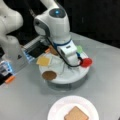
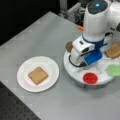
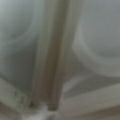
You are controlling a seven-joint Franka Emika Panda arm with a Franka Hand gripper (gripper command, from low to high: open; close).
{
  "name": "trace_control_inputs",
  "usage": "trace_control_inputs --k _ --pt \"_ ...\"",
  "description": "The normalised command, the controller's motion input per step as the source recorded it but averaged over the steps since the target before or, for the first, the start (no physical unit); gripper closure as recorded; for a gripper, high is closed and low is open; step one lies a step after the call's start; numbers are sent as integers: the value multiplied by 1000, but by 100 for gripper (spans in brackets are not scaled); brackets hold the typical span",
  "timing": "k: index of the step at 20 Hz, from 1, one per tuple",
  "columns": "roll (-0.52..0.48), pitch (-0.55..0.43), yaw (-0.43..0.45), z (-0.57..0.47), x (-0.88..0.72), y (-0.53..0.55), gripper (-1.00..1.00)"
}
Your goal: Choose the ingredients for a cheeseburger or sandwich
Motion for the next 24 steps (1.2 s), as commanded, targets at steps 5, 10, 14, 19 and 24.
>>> trace_control_inputs --k 5,10,14,19,24 --pt "49 170 216 -115 570 374 -100" --pt "44 170 176 -112 553 376 -100" --pt "-8 205 62 -87 531 373 -100" --pt "-80 216 -72 -36 465 422 -100" --pt "-151 196 -172 24 377 487 -100"
